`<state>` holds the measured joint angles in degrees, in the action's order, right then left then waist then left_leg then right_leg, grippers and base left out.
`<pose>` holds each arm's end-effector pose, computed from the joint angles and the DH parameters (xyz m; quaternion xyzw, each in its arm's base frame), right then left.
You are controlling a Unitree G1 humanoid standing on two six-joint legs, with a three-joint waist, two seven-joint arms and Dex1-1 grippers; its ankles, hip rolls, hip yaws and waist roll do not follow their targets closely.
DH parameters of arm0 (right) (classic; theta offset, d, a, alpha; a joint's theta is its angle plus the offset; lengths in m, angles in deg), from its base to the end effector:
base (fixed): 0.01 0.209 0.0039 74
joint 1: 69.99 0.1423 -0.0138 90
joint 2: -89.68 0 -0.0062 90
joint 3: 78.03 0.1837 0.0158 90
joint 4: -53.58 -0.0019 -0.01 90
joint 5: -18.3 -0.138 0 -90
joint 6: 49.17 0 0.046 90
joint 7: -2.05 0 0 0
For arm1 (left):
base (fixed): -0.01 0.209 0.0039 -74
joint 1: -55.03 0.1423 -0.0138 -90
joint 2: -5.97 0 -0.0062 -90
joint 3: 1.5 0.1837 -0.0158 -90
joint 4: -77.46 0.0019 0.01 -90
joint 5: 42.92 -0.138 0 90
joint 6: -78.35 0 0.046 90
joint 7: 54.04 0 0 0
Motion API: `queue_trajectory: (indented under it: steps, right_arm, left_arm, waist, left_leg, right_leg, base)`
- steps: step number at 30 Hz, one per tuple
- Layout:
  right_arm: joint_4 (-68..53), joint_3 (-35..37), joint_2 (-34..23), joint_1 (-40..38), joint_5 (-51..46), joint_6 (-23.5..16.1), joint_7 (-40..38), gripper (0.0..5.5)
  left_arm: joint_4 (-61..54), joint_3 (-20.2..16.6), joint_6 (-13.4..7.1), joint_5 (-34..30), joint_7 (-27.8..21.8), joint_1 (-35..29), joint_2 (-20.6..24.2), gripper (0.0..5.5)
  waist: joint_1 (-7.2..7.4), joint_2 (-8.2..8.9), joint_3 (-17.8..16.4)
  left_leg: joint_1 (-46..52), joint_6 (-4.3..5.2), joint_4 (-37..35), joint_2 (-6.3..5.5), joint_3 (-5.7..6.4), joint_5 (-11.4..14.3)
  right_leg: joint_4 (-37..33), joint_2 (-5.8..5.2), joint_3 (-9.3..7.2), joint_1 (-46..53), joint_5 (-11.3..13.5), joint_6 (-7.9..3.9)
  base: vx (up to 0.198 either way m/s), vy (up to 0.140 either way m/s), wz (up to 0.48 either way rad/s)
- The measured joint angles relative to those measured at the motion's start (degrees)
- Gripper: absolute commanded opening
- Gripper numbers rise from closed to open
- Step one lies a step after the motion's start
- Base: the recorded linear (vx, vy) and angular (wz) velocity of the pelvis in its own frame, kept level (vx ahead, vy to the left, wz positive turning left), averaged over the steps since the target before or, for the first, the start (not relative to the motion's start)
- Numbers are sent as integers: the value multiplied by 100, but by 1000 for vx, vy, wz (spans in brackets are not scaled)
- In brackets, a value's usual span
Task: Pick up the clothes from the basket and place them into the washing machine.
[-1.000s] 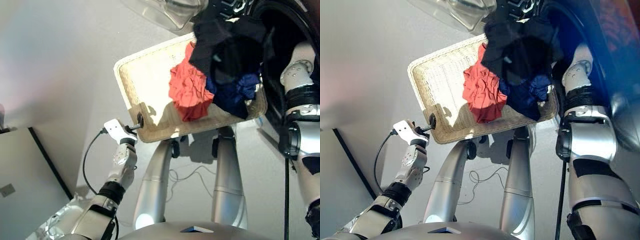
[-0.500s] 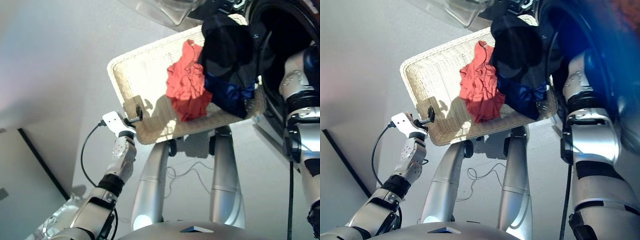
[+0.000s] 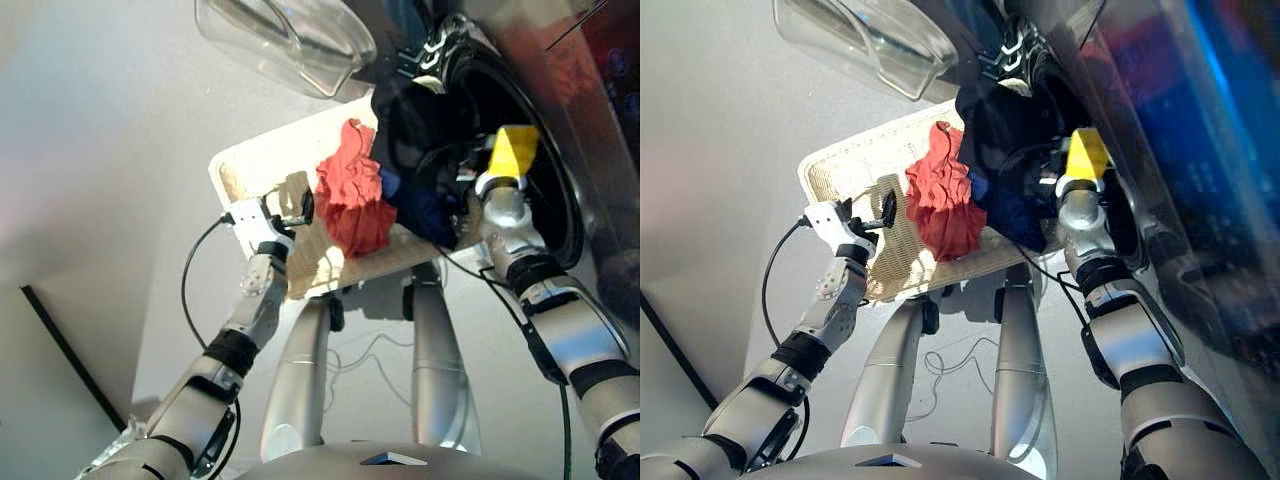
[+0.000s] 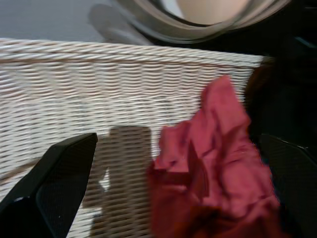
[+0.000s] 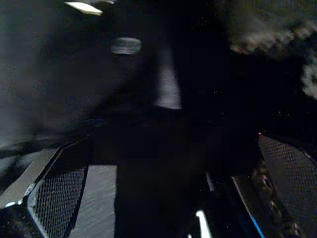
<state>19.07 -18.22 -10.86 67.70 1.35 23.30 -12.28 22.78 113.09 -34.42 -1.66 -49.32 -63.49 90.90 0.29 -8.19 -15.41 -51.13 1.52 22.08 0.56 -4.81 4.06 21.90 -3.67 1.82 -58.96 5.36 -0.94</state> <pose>0.3348 -0.1908 0.1024 -0.2315 -0.0654 -0.0211 0.9704 0.2808 0.1152 0.0511 -0.1692 -0.0469 -0.0845 0.9808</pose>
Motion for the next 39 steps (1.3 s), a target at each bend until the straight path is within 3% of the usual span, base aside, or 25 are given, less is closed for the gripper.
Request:
queue_trajectory:
  steps: [4,8,13,21,25,26,27,28,39]
  right_arm:
    - [-537,-421,72,-203,700,89,-8,550]
    - [-1160,-733,212,-232,1297,108,-3,550]
    - [-1628,-740,173,-184,1671,113,-60,550]
    - [-2080,-774,76,-100,1903,127,-183,550]
    - [-2450,-768,18,-155,1904,125,-174,550]
    - [-2463,-773,34,-164,1906,124,-171,550]
    - [-2463,-780,45,-173,1908,124,-170,550]
    - [-2463,-784,60,-176,1959,123,-166,550]
    - [-2485,-780,107,-393,2014,119,-104,550]
  left_arm:
    - [439,22,69,-98,25,-243,-198,550]
    - [1033,174,157,-347,152,-508,-273,550]
    - [1457,190,240,-585,372,-770,-369,550]
    - [1841,-19,369,-745,496,-1191,-288,550]
    - [1993,-130,445,-788,493,-1372,-197,550]
    - [2020,-131,448,-804,493,-1409,-166,315]
    - [2028,-133,449,-829,488,-1437,-143,43]
    - [2040,-136,452,-830,484,-1479,-126,0]
    - [1899,-239,452,-738,415,-1462,-115,0]
  waist:
    - [15,98,43]
    - [131,237,99]
    - [132,317,132]
    - [284,365,140]
    - [348,406,135]
    - [376,409,136]
    - [390,410,136]
    - [412,416,137]
    - [478,511,189]
  left_leg:
    - [-1,2,18,8,3,0]
    - [-183,-1,120,20,-3,12]
    - [-572,-2,319,66,-4,34]
    - [-1419,-43,1175,241,-45,386]
    - [-1804,-36,1626,278,4,574]
    - [-1867,-34,1704,291,11,601]
    - [-1914,-36,1748,311,13,624]
    - [-1951,-53,1794,323,12,655]
    - [-1900,-19,1691,335,9,652]
  right_leg:
    - [2,32,-9,4,2,3]
    - [-30,55,-4,-127,3,-20]
    - [-90,96,-2,-402,127,-2]
    - [241,267,71,-1061,111,-55]
    - [555,368,181,-1432,55,-89]
    - [599,386,187,-1480,48,-94]
    - [622,403,186,-1511,48,-93]
    - [625,416,186,-1538,49,-94]
    - [612,371,168,-1533,39,-74]
  base:
    - [0,0,0]
    - [0,0,0]
    - [0,0,0]
    - [-1,1,-25]
    - [-2,8,-163]
    - [0,0,0]
    - [0,0,0]
    - [0,0,0]
    - [0,0,0]
